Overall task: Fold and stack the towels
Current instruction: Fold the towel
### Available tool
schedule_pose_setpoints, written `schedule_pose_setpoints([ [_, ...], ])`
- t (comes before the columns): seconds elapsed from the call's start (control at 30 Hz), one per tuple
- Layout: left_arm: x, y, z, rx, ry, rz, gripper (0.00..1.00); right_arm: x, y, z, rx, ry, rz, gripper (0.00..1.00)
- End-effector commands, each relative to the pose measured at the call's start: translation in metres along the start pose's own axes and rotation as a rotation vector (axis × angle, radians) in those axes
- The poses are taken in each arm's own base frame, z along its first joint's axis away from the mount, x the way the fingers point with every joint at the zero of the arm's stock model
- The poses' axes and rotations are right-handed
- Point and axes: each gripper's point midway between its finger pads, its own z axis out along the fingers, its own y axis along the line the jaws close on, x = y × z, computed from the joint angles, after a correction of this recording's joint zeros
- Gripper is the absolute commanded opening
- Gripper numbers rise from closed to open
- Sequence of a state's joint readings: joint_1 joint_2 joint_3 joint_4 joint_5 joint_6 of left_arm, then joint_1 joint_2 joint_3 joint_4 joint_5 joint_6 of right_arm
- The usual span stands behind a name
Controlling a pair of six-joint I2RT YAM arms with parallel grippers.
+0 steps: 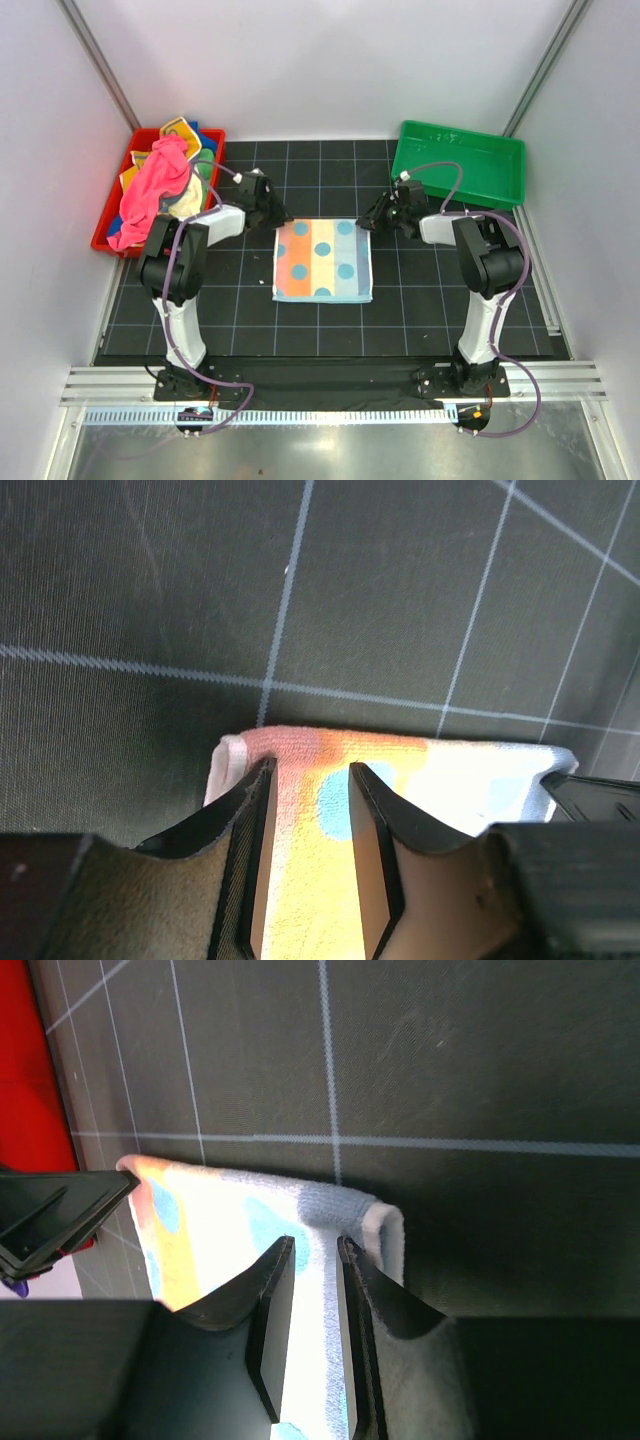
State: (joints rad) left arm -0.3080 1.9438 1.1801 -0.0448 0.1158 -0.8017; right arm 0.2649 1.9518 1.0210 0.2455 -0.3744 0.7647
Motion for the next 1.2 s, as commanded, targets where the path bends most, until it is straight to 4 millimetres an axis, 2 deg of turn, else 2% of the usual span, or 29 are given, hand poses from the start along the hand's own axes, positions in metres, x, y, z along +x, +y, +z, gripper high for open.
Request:
schedule_pose_setpoints([
  [0.0, -0.029, -0.019, -0.005, 0.046, -0.068, 0.033, 0.39, -0.025, 0.017, -0.015, -0.009, -0.080, -0.034, 0.31],
  [0.17, -0.044, -0.041, -0.022, 0.101, -0.096, 0.064, 0.44, -0.039, 0.032, -0.023, -0.027, -0.118, -0.063, 0.32],
  [0.23, -0.047, -0.044, -0.029, 0.104, -0.105, 0.073, 0.45, -0.043, 0.031, -0.027, -0.002, -0.126, -0.086, 0.32],
  [0.3, -0.047, -0.038, -0.037, 0.076, -0.113, 0.083, 0.47, -0.048, 0.031, -0.029, 0.019, -0.140, -0.107, 0.32],
  [0.47, -0.038, -0.015, -0.044, -0.014, -0.103, 0.100, 0.51, -0.049, 0.013, -0.035, 0.112, -0.153, -0.157, 0.36],
  [0.67, -0.028, 0.003, -0.030, -0.078, -0.060, 0.117, 0.55, -0.045, 0.001, -0.031, 0.198, -0.140, -0.226, 0.40],
  [0.77, -0.024, 0.008, -0.024, -0.098, -0.042, 0.126, 0.57, -0.043, 0.003, -0.027, 0.218, -0.140, -0.257, 0.43],
  [0.8, -0.026, 0.008, -0.022, -0.101, -0.044, 0.129, 0.57, -0.037, -0.004, -0.026, 0.247, -0.117, -0.269, 0.43],
  [0.87, -0.022, 0.014, -0.018, -0.123, -0.030, 0.136, 0.58, -0.035, 0.002, -0.022, 0.252, -0.115, -0.296, 0.44],
  [1.03, -0.016, 0.022, -0.006, -0.143, 0.000, 0.143, 0.58, -0.030, -0.008, -0.014, 0.342, -0.109, -0.354, 0.45],
  [1.17, -0.010, 0.029, 0.000, -0.159, 0.018, 0.140, 0.58, -0.027, -0.007, -0.012, 0.387, -0.111, -0.395, 0.44],
])
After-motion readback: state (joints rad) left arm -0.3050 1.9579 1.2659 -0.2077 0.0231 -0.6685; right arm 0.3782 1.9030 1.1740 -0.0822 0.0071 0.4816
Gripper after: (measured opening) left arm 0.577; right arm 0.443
